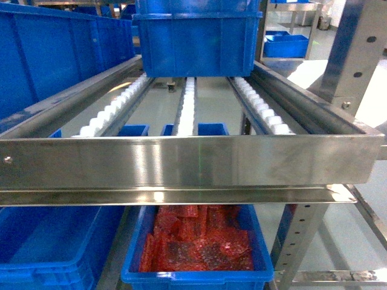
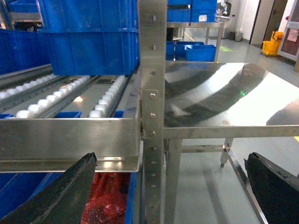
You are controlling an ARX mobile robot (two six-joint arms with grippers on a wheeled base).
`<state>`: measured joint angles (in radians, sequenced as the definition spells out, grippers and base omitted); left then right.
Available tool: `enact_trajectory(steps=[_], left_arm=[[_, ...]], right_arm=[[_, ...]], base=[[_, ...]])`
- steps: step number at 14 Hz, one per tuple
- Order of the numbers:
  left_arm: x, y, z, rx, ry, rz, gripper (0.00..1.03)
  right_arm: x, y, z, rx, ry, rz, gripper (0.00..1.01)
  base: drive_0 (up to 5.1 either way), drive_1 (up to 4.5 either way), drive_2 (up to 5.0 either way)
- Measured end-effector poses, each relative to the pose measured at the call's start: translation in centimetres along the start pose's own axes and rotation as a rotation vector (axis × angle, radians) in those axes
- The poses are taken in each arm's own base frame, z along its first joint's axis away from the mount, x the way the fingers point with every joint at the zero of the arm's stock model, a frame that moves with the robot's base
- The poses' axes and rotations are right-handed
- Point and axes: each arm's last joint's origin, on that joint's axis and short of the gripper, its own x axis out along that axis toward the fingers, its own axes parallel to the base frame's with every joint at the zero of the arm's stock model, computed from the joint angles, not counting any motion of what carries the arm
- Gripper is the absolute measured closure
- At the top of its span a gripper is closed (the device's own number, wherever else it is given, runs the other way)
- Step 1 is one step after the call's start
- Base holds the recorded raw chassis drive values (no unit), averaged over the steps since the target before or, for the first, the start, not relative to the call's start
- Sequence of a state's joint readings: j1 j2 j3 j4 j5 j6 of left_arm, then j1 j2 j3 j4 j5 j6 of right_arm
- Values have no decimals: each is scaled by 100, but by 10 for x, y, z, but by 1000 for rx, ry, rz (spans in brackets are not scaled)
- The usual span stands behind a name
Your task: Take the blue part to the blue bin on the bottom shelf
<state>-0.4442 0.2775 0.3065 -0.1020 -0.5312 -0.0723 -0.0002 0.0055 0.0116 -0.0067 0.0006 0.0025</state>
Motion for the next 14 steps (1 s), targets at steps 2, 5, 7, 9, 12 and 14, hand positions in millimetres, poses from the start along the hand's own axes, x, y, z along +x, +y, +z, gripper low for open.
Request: enact_trajectory(steps=[2,5,7,9,12,14], left_arm=[[0,0,0,1,1,0,60],[0,0,0,1,1,-1,60],[0,0,0,1,1,0,60],[0,0,0,-1,-1,0,60],[0,0,0,0,2,4,60],[0,0,0,0,1,3,60]], right_arm=[[0,0,0,0,-3,0,3],[0,0,0,0,-2,0,3],[0,0,0,0,-1,0,3],[0,0,0,0,0,2,3],[0,0,0,0,-3,4,3],[0,0,0,0,-2,3,3]], base=[[-503,243,243],[-503,243,243],[-503,243,243],[-503,243,243],[-503,243,243],[-503,243,243]])
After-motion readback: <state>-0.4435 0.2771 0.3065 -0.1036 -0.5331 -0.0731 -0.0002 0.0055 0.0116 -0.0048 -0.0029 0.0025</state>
